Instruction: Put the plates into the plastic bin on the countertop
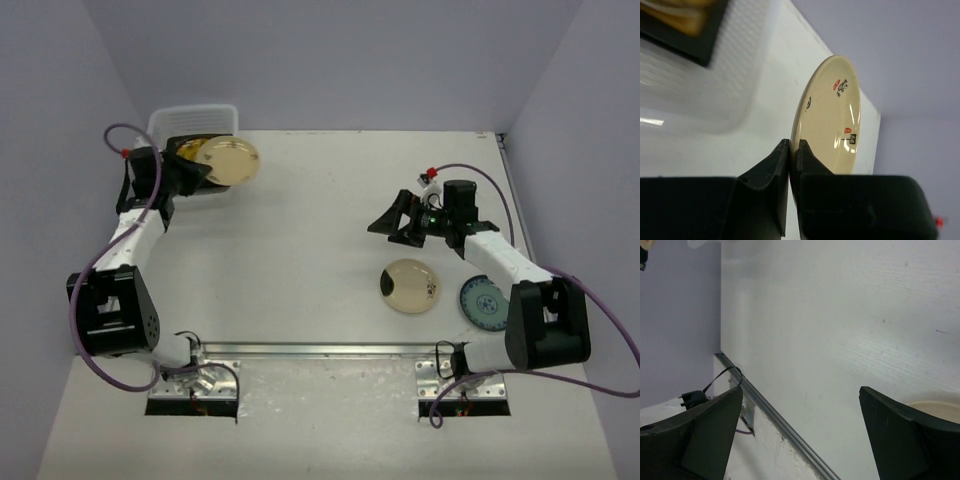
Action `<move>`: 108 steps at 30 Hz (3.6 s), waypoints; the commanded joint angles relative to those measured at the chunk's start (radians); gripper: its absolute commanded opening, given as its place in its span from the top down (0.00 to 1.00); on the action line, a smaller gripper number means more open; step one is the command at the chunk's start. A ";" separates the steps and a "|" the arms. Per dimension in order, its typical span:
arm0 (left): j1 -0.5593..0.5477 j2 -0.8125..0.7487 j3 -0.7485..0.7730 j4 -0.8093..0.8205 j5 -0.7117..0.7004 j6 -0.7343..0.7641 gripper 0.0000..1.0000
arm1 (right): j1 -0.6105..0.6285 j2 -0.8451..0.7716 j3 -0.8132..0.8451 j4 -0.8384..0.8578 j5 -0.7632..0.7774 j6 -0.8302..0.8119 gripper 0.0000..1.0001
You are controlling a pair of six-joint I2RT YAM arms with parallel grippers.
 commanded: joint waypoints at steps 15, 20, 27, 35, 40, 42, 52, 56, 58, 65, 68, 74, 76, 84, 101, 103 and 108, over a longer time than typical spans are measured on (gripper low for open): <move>0.099 0.577 0.673 -0.220 -0.272 0.002 0.85 | 0.001 -0.130 -0.085 -0.053 0.011 -0.087 0.01; 0.099 0.571 0.652 -0.225 -0.253 0.006 0.41 | 0.001 -0.120 -0.074 -0.056 0.016 -0.097 0.01; 0.098 0.646 0.847 -0.402 -0.203 0.073 0.00 | 0.001 -0.098 -0.056 -0.097 0.068 -0.129 0.01; 0.098 0.676 0.882 -0.476 -0.175 0.135 0.00 | -0.001 -0.136 0.006 -0.250 0.373 -0.142 0.01; 0.094 0.458 0.746 -0.412 -0.104 0.142 0.00 | -0.004 -0.195 0.034 -0.325 0.607 -0.144 0.01; 0.077 0.315 0.656 -0.365 -0.048 0.150 0.00 | -0.005 -0.207 0.036 -0.342 0.682 -0.186 0.01; -0.184 -0.132 0.117 -0.153 0.150 0.166 0.00 | -0.026 0.017 0.110 -0.487 0.750 -0.404 0.06; -0.250 -0.162 0.013 -0.162 0.242 0.211 0.00 | -0.040 0.126 0.145 -0.510 0.724 -0.455 0.05; -0.263 -0.187 -0.021 -0.195 0.254 0.265 0.00 | -0.044 0.165 0.153 -0.512 0.714 -0.471 0.05; -0.263 -0.223 -0.027 -0.304 0.274 0.372 0.00 | -0.044 0.290 0.133 -0.510 0.680 -0.485 0.30; -0.263 -0.218 -0.028 -0.300 0.287 0.376 0.00 | -0.044 0.322 0.112 -0.495 0.628 -0.479 0.55; -0.263 -0.197 -0.038 -0.275 0.326 0.362 0.00 | -0.042 0.322 0.074 -0.476 0.637 -0.440 0.92; -0.263 -0.199 -0.050 -0.260 0.339 0.341 0.00 | -0.042 0.294 0.058 -0.456 0.593 -0.422 1.00; -0.388 -0.186 -0.154 -0.126 0.331 0.230 0.00 | -0.027 0.089 -0.064 -0.162 0.220 -0.251 1.00; -0.640 0.107 -0.180 0.178 0.424 0.164 0.17 | -0.002 -0.032 -0.046 0.075 -0.230 -0.071 1.00; -0.653 0.126 -0.180 0.224 0.448 0.150 0.40 | -0.001 -0.040 -0.050 0.110 -0.263 -0.044 1.00; -0.663 0.124 -0.164 0.230 0.437 0.147 0.99 | 0.001 -0.043 -0.056 0.131 -0.261 -0.024 1.00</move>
